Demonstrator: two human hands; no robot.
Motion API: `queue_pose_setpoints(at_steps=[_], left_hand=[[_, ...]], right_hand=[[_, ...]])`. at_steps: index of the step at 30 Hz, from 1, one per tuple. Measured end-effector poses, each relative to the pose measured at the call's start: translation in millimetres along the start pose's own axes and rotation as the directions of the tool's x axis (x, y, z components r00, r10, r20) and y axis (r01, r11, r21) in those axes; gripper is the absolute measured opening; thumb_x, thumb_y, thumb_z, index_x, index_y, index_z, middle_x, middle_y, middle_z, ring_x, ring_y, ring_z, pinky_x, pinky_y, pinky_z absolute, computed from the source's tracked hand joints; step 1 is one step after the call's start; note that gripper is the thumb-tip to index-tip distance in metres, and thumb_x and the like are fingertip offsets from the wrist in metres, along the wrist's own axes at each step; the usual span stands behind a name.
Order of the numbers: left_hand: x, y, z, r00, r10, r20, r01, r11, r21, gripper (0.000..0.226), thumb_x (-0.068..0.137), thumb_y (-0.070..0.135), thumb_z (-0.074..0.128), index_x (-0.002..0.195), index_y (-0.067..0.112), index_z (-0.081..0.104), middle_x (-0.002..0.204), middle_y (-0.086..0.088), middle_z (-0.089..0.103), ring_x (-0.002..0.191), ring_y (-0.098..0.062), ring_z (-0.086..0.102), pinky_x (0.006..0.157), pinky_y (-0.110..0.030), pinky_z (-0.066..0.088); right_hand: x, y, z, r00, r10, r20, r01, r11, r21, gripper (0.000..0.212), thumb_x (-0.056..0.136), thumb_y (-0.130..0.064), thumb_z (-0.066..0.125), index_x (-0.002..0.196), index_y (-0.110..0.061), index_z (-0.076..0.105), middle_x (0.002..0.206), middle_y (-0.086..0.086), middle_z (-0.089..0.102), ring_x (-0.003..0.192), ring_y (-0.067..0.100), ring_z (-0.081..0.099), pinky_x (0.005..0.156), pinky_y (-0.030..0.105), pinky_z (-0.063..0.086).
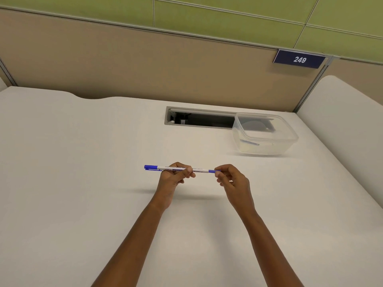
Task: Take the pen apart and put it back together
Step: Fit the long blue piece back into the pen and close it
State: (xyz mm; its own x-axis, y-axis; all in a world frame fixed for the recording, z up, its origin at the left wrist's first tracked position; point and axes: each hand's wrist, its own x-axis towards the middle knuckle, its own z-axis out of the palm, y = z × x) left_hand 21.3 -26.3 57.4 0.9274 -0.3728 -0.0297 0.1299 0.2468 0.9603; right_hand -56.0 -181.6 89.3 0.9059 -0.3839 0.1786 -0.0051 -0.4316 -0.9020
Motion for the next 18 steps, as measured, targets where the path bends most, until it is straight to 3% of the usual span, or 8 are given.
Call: queue_pose_setpoints(at_steps=[3, 9, 13, 18], left_hand=[[-0.5, 0.7, 0.7, 1.0, 0.015, 0.003, -0.015, 1.0, 0.004, 0.016, 0.083, 0.01, 0.059, 0.068, 0.015, 0.058, 0.056, 0.009, 0.068, 0.059, -0.002, 0.056, 0.06, -0.023, 0.035], [-0.3, 0.3, 1.3, 0.999, 0.034, -0.03, -0.033, 0.999, 0.014, 0.022, 0.082, 0.007, 0.061, 0.062, 0.016, 0.057, 0.05, 0.011, 0.061, 0.05, -0.001, 0.048, 0.057, -0.024, 0.032], [-0.9, -1.8, 1.5, 0.998, 0.036, -0.047, -0.035, 0.999, 0.02, 0.025, 0.081, 0.005, 0.062, 0.061, 0.02, 0.06, 0.051, 0.015, 0.06, 0.052, 0.001, 0.047, 0.053, -0.017, 0.034], [-2.1, -1.1, 0.9, 0.998, 0.045, -0.046, -0.044, 0.999, 0.013, 0.018, 0.08, 0.003, 0.063, 0.069, 0.017, 0.063, 0.062, 0.018, 0.065, 0.059, 0.004, 0.052, 0.057, -0.011, 0.039]], right_hand=[[-0.5, 0.0, 0.4, 1.0, 0.028, -0.003, -0.028, 1.0, 0.005, 0.013, 0.09, -0.02, 0.052, 0.08, -0.024, 0.059, 0.074, -0.01, 0.061, 0.067, 0.004, 0.059, 0.061, 0.014, 0.046], [-2.9, 1.5, 1.2, 1.0, 0.025, 0.019, -0.026, 1.0, 0.013, 0.014, 0.088, -0.014, 0.055, 0.082, -0.026, 0.059, 0.077, -0.011, 0.061, 0.062, -0.004, 0.056, 0.059, 0.011, 0.045], [-3.6, 1.7, 2.5, 0.998, 0.058, 0.015, -0.058, 0.998, 0.006, 0.016, 0.091, -0.022, 0.051, 0.077, -0.026, 0.059, 0.076, -0.007, 0.061, 0.068, 0.007, 0.059, 0.066, 0.023, 0.048], [-5.1, 0.9, 2.3, 0.999, 0.034, 0.041, -0.035, 0.999, 0.009, 0.019, 0.09, -0.019, 0.052, 0.078, -0.034, 0.056, 0.079, -0.01, 0.062, 0.064, 0.0, 0.057, 0.064, 0.018, 0.047]])
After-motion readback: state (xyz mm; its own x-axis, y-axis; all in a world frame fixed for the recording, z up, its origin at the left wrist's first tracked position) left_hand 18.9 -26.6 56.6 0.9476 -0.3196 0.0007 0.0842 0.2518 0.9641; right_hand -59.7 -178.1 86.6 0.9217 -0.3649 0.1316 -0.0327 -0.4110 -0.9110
